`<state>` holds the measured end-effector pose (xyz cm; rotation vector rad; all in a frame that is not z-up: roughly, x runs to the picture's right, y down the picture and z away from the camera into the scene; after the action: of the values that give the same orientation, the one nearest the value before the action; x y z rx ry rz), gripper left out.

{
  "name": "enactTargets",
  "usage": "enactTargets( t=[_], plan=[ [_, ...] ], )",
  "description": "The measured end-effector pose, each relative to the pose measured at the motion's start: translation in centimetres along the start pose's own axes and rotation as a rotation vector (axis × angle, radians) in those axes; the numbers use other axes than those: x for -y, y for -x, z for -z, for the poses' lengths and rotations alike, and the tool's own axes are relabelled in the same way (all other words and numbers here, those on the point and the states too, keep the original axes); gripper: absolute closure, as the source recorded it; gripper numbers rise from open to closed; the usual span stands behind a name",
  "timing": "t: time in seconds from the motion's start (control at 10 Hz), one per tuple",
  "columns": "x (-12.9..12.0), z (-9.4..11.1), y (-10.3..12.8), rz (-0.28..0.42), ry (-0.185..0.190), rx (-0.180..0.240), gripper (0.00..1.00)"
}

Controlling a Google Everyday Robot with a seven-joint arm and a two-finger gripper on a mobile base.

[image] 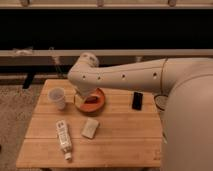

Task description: Move the arm in a circular motion

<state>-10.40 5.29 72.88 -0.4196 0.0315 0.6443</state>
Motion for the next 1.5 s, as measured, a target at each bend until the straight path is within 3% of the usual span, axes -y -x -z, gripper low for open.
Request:
enactTargets(
  t=[0.3, 0.5, 0.7, 1.0, 1.2, 1.5],
  plan=[
    [-6.2, 2.6, -4.7, 0.096, 0.000, 0.020, 0.20],
    [-7.7, 3.1, -9.7, 0.088, 0.012, -0.003, 0.20],
    [-7.3, 3.0, -14.6, 0.042, 0.017, -0.037, 0.20],
    [-3.9, 1.5, -17.7, -0.063, 0.022, -0.077, 0.20],
    [1.5, 0.0, -18.4, -0.144, 0.016, -0.111, 0.20],
    [8.6, -2.0, -17.7, -0.233, 0.006, -0.140, 0.20]
  ],
)
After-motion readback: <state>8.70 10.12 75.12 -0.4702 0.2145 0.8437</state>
